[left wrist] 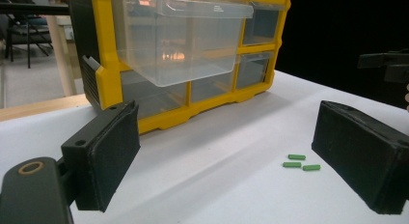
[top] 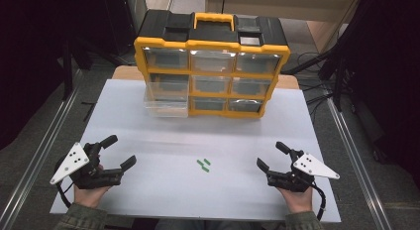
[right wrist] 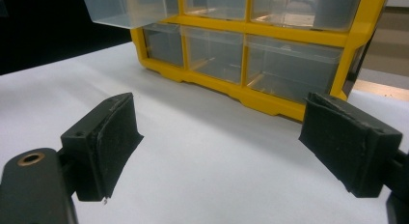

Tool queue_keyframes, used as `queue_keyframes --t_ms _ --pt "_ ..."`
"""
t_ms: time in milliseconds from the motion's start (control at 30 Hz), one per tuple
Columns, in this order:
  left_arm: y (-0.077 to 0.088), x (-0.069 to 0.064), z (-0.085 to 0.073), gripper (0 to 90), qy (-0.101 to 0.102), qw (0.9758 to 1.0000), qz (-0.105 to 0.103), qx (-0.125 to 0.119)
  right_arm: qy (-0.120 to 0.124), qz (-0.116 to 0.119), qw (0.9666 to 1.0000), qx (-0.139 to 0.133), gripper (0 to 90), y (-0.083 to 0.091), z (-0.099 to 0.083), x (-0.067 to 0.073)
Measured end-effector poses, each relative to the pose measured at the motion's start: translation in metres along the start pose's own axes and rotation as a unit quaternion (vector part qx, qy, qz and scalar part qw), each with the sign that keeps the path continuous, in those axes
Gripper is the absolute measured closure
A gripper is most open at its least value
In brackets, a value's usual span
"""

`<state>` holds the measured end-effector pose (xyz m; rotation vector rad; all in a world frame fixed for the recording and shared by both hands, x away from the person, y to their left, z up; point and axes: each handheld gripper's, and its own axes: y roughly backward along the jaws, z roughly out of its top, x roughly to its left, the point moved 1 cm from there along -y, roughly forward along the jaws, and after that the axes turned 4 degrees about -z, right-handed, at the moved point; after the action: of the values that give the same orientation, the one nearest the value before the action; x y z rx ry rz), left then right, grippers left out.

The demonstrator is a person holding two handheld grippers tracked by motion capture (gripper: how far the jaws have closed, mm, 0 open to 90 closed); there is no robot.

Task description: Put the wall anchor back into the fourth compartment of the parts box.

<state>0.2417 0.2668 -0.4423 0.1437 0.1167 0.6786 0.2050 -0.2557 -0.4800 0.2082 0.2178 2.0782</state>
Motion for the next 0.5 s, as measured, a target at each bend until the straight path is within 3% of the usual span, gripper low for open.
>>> queue_keyframes --t_ms 500 --pt "-0.0033 0.0002 0.0 9.0 0.006 0.9999 -0.01 -0.004 0.005 -0.006 0.9998 0.017 13.7 -0.002 -0.0016 -0.0003"
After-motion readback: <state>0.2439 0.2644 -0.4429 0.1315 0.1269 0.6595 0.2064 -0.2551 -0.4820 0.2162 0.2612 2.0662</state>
